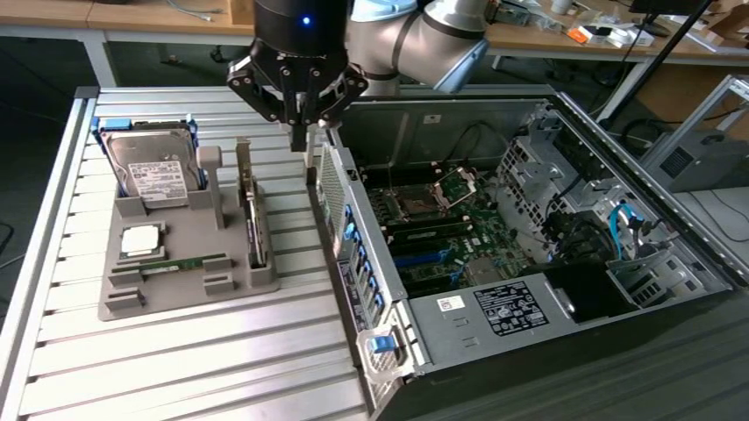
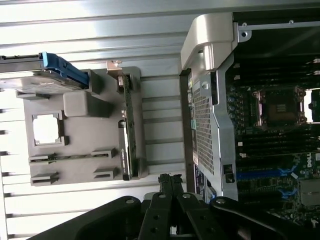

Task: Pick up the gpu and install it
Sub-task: 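Reach for the gpu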

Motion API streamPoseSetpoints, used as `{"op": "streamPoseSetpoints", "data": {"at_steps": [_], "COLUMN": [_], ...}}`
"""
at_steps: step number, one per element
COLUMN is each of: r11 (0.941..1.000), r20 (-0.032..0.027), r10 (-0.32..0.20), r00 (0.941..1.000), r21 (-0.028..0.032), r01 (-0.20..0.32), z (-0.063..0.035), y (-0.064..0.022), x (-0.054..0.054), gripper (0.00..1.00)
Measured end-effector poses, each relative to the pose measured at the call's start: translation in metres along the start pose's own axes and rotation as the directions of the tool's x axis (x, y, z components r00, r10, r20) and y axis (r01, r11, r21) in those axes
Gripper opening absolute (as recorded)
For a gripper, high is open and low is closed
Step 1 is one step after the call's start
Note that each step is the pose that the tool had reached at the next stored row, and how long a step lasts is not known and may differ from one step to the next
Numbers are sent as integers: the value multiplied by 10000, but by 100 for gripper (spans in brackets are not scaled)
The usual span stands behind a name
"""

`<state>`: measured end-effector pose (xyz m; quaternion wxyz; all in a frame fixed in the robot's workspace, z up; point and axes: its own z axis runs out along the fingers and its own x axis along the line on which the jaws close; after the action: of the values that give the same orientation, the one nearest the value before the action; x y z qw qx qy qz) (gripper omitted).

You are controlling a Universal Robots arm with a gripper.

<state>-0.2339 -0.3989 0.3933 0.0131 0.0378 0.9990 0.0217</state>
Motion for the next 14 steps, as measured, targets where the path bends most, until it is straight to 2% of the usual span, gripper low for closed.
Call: {"op": "streamPoseSetpoints", "data": {"at_steps": [14], "r11": [10000], "r20": [0], "r10": [0], "r00": [10000], "r21": [0], "r01": [0], "z": [-1], "y": [-4], "x": [50], "gripper": [11]}}
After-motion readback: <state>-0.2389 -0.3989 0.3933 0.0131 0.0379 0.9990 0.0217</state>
